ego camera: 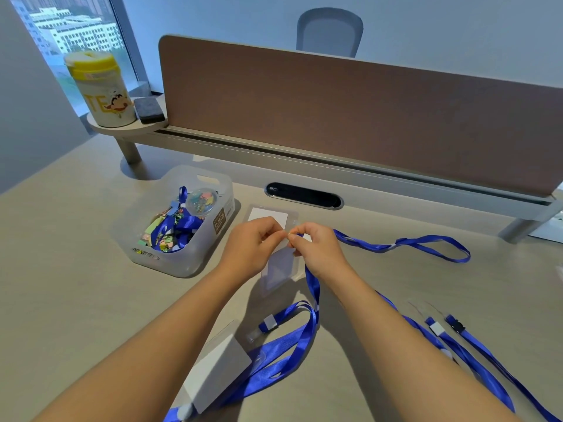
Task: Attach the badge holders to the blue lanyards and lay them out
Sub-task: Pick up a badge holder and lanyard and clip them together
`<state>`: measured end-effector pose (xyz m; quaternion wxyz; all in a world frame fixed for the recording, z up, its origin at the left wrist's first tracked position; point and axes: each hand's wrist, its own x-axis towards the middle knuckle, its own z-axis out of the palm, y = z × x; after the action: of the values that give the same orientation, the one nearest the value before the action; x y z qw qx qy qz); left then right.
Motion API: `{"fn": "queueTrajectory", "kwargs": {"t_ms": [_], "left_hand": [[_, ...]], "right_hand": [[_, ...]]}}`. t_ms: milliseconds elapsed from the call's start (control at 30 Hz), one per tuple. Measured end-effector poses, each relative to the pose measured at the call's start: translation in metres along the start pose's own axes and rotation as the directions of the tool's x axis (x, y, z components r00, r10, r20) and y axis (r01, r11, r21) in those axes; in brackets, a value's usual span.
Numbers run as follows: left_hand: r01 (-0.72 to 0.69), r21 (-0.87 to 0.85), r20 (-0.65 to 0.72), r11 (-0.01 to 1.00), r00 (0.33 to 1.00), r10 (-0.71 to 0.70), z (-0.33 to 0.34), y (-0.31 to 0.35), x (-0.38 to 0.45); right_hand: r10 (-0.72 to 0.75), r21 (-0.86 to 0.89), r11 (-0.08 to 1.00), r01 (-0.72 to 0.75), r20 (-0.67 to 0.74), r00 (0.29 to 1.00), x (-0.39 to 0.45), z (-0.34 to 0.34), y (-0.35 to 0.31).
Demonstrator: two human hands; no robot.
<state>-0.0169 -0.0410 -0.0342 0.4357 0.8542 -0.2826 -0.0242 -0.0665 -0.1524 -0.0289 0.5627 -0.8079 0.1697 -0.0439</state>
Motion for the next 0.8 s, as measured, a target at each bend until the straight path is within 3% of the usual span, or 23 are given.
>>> {"fn": "queueTrajectory", "kwargs": {"t_ms": [200,367,467,800], "left_hand": [[0.04,-0.141,0.023,0.989,0.999,-0.037,-0.007,-0.004,0.003],[0.04,-0.272,0.036,0.961,0.999,-0.032,-0.016,0.001,0.007],[0.01,-0.271,-0.043,0.963,0.999,-0.023,-0.02,0.012,0.01],[-0.116,-0.241,-0.277,0.964,0.96,0.046,-0.055,0.062,0.028]], "right_hand": [[-0.021,0.03,0.999,0.02,0.027,0.999,0.0,0.004,-0.003],[0.051,0.249,0.966,-0.07,0.082,0.995,0.008,-0.009,-0.016],[0.033,0.32,0.945,-0.07,0.121,0.992,0.01,-0.017,-0.035],[-0.067,0.222,0.974,0.047,0.081,0.994,0.005,-0.048,-0.099]]}}
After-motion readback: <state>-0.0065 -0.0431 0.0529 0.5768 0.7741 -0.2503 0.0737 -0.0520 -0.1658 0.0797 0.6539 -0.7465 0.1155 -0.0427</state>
